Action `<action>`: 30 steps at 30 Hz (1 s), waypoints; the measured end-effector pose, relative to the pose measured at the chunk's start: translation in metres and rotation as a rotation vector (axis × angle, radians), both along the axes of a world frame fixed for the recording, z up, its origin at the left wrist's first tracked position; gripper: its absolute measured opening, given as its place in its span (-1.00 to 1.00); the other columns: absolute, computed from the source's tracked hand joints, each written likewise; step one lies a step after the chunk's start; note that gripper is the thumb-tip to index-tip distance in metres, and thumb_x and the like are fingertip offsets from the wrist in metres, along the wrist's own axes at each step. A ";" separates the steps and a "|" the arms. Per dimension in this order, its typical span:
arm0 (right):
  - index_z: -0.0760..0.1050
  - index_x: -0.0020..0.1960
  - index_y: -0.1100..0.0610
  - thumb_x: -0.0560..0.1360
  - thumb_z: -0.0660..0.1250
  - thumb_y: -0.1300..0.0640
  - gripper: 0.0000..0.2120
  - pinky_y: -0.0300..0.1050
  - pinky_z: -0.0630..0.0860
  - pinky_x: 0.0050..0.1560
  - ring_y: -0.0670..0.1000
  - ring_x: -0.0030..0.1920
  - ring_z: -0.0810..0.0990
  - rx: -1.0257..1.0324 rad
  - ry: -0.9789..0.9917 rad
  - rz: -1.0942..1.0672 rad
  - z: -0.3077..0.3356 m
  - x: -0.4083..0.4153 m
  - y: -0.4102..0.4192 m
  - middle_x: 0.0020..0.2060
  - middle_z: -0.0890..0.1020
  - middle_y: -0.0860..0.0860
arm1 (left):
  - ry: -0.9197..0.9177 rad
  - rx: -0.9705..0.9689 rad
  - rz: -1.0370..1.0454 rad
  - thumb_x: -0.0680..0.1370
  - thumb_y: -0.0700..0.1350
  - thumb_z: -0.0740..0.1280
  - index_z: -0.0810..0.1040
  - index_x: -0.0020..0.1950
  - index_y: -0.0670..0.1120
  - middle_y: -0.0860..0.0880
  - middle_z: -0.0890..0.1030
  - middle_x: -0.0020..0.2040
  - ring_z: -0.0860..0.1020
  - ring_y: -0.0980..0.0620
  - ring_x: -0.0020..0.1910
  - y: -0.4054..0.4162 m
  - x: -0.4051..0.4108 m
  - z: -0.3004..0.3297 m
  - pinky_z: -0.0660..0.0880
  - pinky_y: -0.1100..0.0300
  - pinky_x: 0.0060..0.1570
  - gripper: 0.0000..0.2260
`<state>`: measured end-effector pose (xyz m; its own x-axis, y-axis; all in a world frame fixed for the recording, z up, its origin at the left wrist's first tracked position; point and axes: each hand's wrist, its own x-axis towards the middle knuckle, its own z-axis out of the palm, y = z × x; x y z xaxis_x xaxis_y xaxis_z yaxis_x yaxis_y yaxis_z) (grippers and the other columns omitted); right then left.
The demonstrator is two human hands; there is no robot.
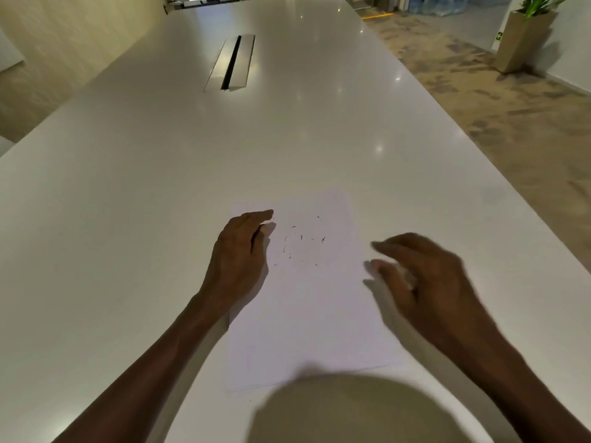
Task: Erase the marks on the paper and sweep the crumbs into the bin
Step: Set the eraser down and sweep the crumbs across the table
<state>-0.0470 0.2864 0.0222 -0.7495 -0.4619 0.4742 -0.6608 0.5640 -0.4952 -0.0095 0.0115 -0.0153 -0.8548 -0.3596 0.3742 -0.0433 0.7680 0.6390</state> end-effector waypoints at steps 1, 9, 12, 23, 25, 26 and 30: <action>0.64 0.14 0.18 0.50 0.35 0.13 -0.74 -0.04 0.58 0.07 0.06 0.03 0.64 0.037 -0.019 0.106 0.001 0.006 -0.011 0.04 0.68 0.06 | -0.030 0.032 -0.003 0.67 -0.14 0.17 0.53 0.36 -0.02 0.07 0.58 0.29 0.50 0.11 0.27 -0.004 0.003 -0.002 0.43 0.12 0.28 -0.71; -0.09 0.60 0.09 0.67 -0.10 -0.14 -0.42 -0.05 -0.26 0.56 -0.12 0.56 -0.24 0.558 -0.158 0.599 -0.014 0.043 -0.095 0.58 -0.12 -0.02 | -0.211 -0.214 -0.107 0.66 -0.22 0.12 0.33 0.51 -0.23 -0.17 0.36 0.50 0.30 -0.09 0.51 -0.036 0.009 -0.021 0.20 0.09 0.49 -0.60; -0.18 0.59 0.10 0.66 -0.15 -0.16 -0.39 0.02 -0.28 0.55 -0.11 0.55 -0.30 0.649 -0.129 0.577 -0.025 0.036 -0.106 0.57 -0.20 -0.02 | -0.230 -0.251 -0.111 0.65 -0.20 0.05 0.35 0.50 -0.22 -0.13 0.34 0.52 0.28 -0.03 0.52 -0.045 0.008 -0.029 0.17 0.15 0.48 -0.58; -0.19 0.59 0.12 0.65 -0.19 -0.17 -0.38 0.02 -0.31 0.55 -0.09 0.55 -0.32 0.609 -0.098 0.237 -0.033 -0.013 -0.099 0.57 -0.22 -0.01 | -0.187 -0.224 -0.106 0.61 -0.15 0.02 0.38 0.49 -0.19 -0.08 0.33 0.52 0.26 0.03 0.53 -0.044 0.009 -0.031 0.17 0.06 0.51 -0.54; -0.19 0.59 0.11 0.65 -0.17 -0.14 -0.40 -0.01 -0.32 0.54 -0.11 0.54 -0.32 0.577 -0.101 0.308 -0.030 -0.007 -0.104 0.57 -0.22 -0.03 | -0.188 -0.236 -0.101 0.61 -0.14 0.01 0.38 0.50 -0.18 -0.07 0.33 0.52 0.25 0.05 0.53 -0.044 0.009 -0.033 0.16 0.08 0.51 -0.53; -0.20 0.59 0.10 0.66 -0.17 -0.13 -0.41 -0.01 -0.32 0.54 -0.12 0.54 -0.32 0.579 -0.110 0.359 -0.030 -0.002 -0.109 0.56 -0.23 -0.04 | -0.188 -0.249 -0.100 0.62 -0.14 0.00 0.37 0.50 -0.17 -0.06 0.33 0.52 0.25 0.05 0.53 -0.045 0.009 -0.034 0.17 0.06 0.52 -0.53; -0.19 0.59 0.11 0.66 -0.15 -0.10 -0.42 0.01 -0.31 0.55 -0.10 0.55 -0.28 0.614 -0.109 0.444 -0.039 0.001 -0.123 0.58 -0.20 -0.02 | -0.185 -0.274 -0.092 0.62 -0.14 -0.01 0.38 0.50 -0.16 -0.06 0.35 0.51 0.27 0.05 0.52 -0.045 0.008 -0.037 0.21 0.00 0.51 -0.53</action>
